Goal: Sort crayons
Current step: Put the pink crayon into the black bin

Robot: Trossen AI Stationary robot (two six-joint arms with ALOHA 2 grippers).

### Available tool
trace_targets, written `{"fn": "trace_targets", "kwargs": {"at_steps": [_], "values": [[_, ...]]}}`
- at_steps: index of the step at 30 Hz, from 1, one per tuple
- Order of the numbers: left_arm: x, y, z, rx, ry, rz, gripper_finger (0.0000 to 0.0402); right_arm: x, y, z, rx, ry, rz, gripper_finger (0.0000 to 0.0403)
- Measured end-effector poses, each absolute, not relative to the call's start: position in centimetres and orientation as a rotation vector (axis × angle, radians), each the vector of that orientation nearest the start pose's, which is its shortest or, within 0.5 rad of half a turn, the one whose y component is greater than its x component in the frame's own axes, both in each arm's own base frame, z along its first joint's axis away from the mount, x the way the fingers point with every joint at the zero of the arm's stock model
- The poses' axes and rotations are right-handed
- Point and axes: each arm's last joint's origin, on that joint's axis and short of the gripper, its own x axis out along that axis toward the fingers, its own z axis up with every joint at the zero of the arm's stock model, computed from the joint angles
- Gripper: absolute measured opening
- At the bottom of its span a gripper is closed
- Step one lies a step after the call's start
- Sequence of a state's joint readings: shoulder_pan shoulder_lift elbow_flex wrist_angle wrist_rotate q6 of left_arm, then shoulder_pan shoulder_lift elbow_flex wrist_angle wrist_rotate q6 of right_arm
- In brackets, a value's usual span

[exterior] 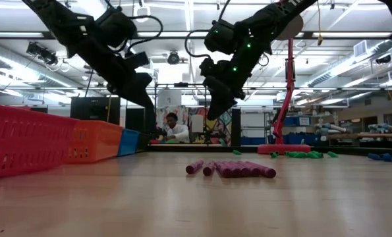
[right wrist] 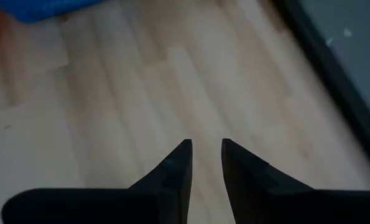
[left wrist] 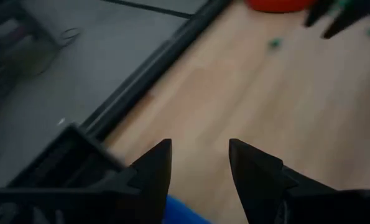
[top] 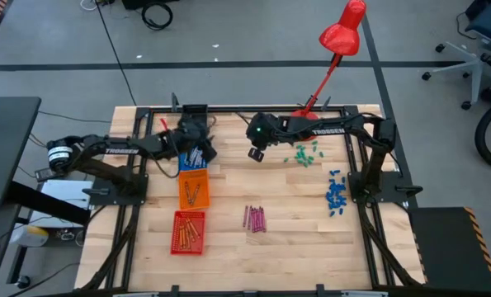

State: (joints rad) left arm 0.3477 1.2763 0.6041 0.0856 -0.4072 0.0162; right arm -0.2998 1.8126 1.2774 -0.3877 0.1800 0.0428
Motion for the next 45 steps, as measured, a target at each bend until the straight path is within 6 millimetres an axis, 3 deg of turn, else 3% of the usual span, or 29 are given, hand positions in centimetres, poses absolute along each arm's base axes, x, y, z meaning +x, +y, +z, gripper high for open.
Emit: {"fn": "trace_targets", "kwargs": {"at_steps": [14,26,30,35,38,45], "values": [[24.8,3.9,19.5,0.082,0.61,0.507,0.0173,37.8,-2.3,20.7,0.342,0.904,-0.422,0.0101],[25.1,-0.4,19.5,0.108,0.59,0.347,0.0173,36.2,7.7,20.3,0.527,0.863,-0.57,0.0101],[25.0,-1.8,19.6,0.123,0.583,0.293,0.0173,35.7,11.0,19.0,0.596,0.858,-0.597,0.0101],[25.1,-3.0,19.9,0.113,0.542,0.252,0.0173,35.4,13.4,16.6,0.654,0.879,-0.653,0.0101],[24.7,-3.7,21.3,0.151,0.497,0.211,0.0173,35.6,14.5,16.4,0.677,0.869,-0.684,0.0101],[22.8,-4.8,29.0,0.143,0.235,0.145,0.0173,37.4,16.3,18.3,0.665,0.862,-0.767,0.0101]]}}
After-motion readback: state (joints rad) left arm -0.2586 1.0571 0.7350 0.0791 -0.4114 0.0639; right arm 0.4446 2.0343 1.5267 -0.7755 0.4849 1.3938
